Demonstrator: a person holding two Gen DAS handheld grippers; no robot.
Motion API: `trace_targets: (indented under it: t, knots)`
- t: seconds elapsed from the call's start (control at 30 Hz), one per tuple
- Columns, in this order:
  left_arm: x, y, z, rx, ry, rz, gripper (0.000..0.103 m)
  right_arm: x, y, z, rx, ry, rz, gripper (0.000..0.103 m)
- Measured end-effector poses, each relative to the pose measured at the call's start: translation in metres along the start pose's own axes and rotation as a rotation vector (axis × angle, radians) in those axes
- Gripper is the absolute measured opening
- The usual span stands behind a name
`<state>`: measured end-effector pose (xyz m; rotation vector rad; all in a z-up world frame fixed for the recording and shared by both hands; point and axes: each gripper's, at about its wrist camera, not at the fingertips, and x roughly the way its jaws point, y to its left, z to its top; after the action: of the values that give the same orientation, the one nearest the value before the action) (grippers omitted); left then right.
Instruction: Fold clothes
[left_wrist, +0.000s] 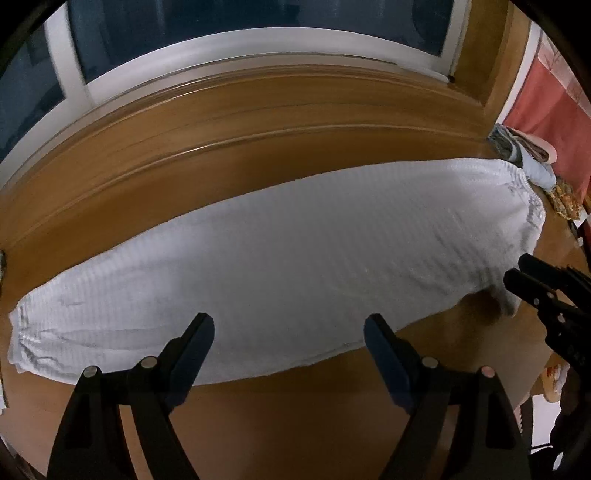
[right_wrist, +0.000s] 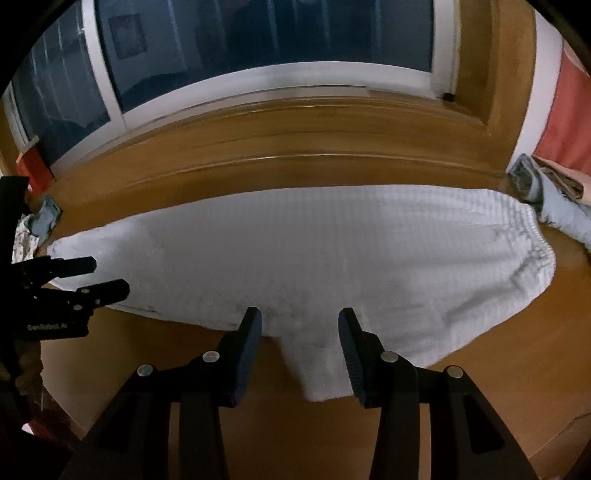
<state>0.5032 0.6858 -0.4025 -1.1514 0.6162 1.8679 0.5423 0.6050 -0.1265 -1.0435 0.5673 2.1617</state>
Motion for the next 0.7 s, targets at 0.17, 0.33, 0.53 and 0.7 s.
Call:
trace_targets:
  t: [0.17, 0.33, 0.53, 0.7]
  knots:
    - [-0.008, 0.033, -0.011, -0.059, 0.002, 0.014, 0.083, 0.006, 0.038, 0.002, -0.055, 0.019, 0.027, 0.043]
    - [-0.008, 0.05, -0.016, -0.131, -0.008, 0.053, 0.083, 0.018, 0.062, 0.01, -0.134, 0.011, 0.061, 0.044]
    - [-0.019, 0.081, -0.034, -0.152, -0.001, 0.092, 0.083, 0.045, 0.089, 0.013, -0.167, 0.03, 0.101, 0.044]
    - [-0.044, 0.136, -0.049, -0.15, -0.028, 0.112, 0.083, 0.045, 0.122, 0.016, -0.211, 0.038, 0.126, 0.044]
